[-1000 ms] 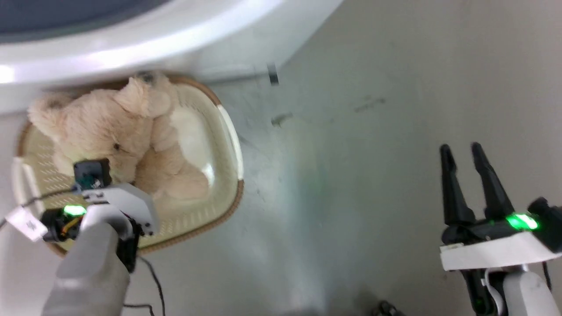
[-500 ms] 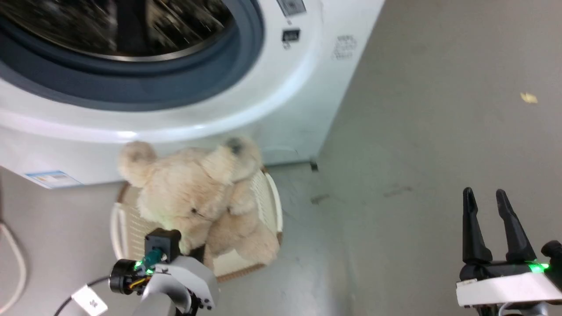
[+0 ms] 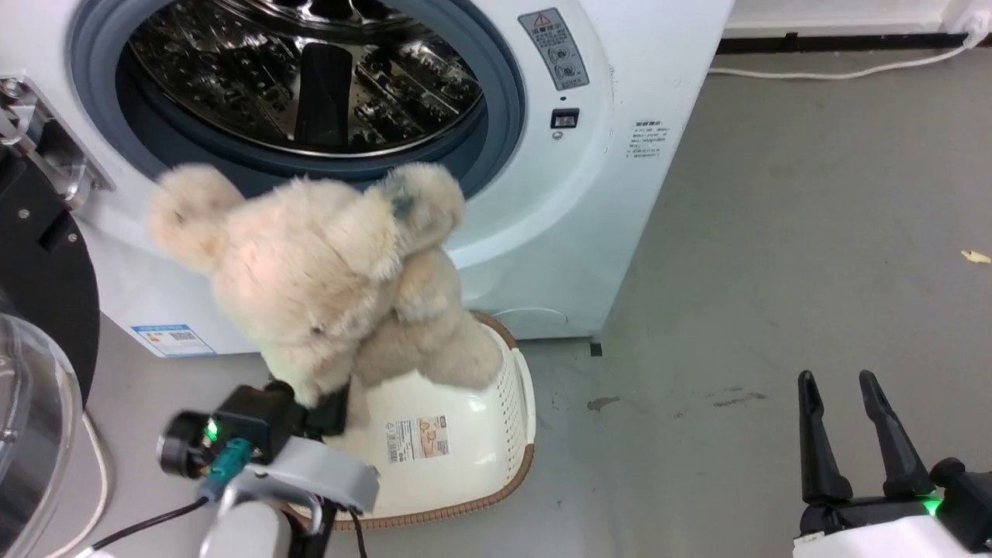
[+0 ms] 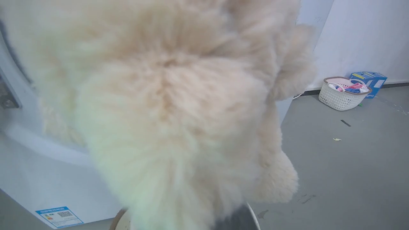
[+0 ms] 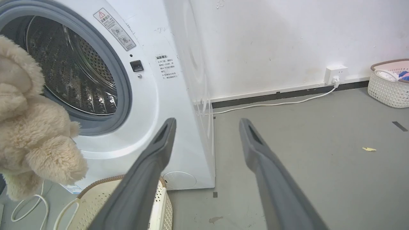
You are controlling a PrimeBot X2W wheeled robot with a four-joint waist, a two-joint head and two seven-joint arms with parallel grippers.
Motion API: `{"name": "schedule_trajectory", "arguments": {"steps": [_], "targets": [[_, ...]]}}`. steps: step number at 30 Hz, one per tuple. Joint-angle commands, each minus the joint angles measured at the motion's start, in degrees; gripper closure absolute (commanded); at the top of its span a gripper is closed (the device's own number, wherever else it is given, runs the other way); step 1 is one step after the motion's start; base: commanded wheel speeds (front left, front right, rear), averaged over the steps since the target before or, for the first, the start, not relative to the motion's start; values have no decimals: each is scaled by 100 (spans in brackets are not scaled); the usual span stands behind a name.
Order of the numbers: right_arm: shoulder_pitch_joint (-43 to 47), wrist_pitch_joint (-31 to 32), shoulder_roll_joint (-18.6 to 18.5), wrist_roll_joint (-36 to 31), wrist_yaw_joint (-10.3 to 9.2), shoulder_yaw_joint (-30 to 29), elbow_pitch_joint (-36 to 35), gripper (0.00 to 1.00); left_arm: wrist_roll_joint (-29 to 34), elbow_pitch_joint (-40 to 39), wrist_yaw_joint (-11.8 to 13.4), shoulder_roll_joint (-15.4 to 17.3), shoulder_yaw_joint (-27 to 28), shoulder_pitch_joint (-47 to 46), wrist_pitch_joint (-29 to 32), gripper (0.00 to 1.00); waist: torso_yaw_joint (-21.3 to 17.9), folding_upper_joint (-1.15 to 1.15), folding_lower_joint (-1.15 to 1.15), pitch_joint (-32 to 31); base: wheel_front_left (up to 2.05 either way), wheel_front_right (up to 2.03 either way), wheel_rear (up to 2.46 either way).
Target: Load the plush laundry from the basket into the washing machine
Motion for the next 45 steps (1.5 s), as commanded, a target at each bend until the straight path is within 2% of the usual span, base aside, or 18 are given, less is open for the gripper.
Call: {"name": "schedule_trajectory", "arguments": {"steps": [1, 6, 12, 15, 19, 23, 29, 35, 39, 43, 44, 45], "targets": [[43, -24, -5, -17, 3, 26, -42, 0, 96, -134, -40, 23, 38, -24, -32, 100, -36, 0, 1, 71, 0, 0, 0], [-154, -24, -5, 67, 3, 151, -120, 0, 125, -376, -67, 167, 183, -480, -32, 100, -177, 0, 1, 552, 0, 0, 0], [-477, -24, -5, 299, 3, 308, -160, 0, 169, -22, -74, 580, 369, -1665, 202, 100, -460, 0, 1, 1271, 0, 0, 0], [-663, -24, -5, 432, 3, 369, -189, 0, 170, 102, -80, 840, 447, -2381, 555, 100, -655, 0, 1, 1665, 0, 0, 0], [-921, -24, -5, 673, 3, 495, -197, 0, 121, 309, -98, 1346, 495, -3320, 1021, 100, -990, 0, 1, 2137, 0, 0, 0], [-1172, -24, -5, 906, 3, 579, -185, 0, 140, 623, -110, 1833, 336, -4360, 1466, 100, -1233, 0, 1, 2579, 0, 0, 0], [-1513, -24, -5, 1158, 3, 783, -139, 0, 195, 1391, -115, 2348, -243, -6035, 1919, 100, -1563, 0, 1, 3084, 0, 0, 0], [-1667, -24, -5, 1359, 3, 918, -144, 0, 272, 2417, -115, 2582, -559, -7217, 2211, 100, -1824, 0, 1, 3387, 0, 0, 0], [-1683, -24, -5, 1424, 3, 953, -134, 0, 355, 3040, -116, 2686, -756, -7540, 2263, 100, -1880, 0, 1, 3465, 0, 0, 0], [-1702, -24, -5, 1417, 3, 957, -106, 0, 296, 3489, -116, 2636, -972, -7642, 2223, 100, -1849, 0, 1, 3474, 0, 0, 0], [-1713, -24, -5, 1410, 3, 954, -102, 0, 253, 3576, -116, 2614, -1011, -7656, 2202, 98, -1835, 0, 1, 3469, 0, 0, 0], [-1725, -24, -5, 1400, 3, 944, -99, 0, 231, 3652, -116, 2605, -1050, -7667, 2151, 21, -1817, 0, 1, 3454, 0, 0, 0]]}}
